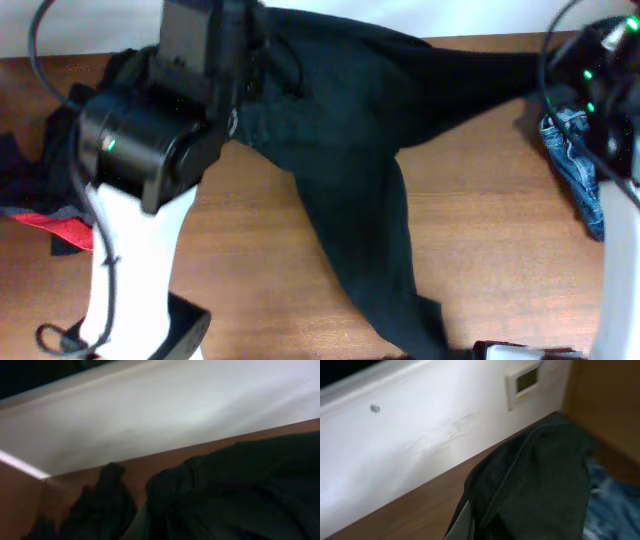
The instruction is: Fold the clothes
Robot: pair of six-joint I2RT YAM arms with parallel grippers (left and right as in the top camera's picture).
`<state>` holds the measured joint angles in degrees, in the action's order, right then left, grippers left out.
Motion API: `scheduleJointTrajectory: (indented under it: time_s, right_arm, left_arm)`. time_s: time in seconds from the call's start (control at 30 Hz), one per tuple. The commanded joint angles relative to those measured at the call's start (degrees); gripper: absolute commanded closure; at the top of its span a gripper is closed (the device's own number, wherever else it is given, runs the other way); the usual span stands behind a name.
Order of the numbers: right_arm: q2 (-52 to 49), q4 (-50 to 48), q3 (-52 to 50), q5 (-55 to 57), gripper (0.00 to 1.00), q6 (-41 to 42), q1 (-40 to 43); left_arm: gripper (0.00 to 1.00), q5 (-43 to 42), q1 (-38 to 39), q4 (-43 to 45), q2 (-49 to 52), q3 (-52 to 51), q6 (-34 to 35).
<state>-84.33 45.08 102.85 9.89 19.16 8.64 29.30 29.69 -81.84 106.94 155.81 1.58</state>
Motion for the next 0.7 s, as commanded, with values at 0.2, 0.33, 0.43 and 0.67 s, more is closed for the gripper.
scheduleJointTrajectory:
  time_s: [0.2,0.33,0.43,0.67]
  right_arm:
    - [-15.0,-9.8,0.5,-10.0,0.96,0.0,0.3]
    - [-19.1,-12.4,0.5,-11.1,0.96,-0.1,0.3]
    - [-22.8,-14.5,0.5,-11.2,0.96,-0.1,-0.2]
    - [-28.0,-19.3,0.5,-10.7,0.95,-0.1,-1.5]
  left_arm:
    - [0.99,3.9,-8.1,2.8,11.2,0.5,0.6]
    - [0.99,2.9,-9.3,4.3,15.6,0.5,0.6]
    - [0.99,2.9,-9.8,5.6,20.1,0.5,0.6]
    - [0.99,2.8,-10.8,7.5,27.5,0.5,0.6]
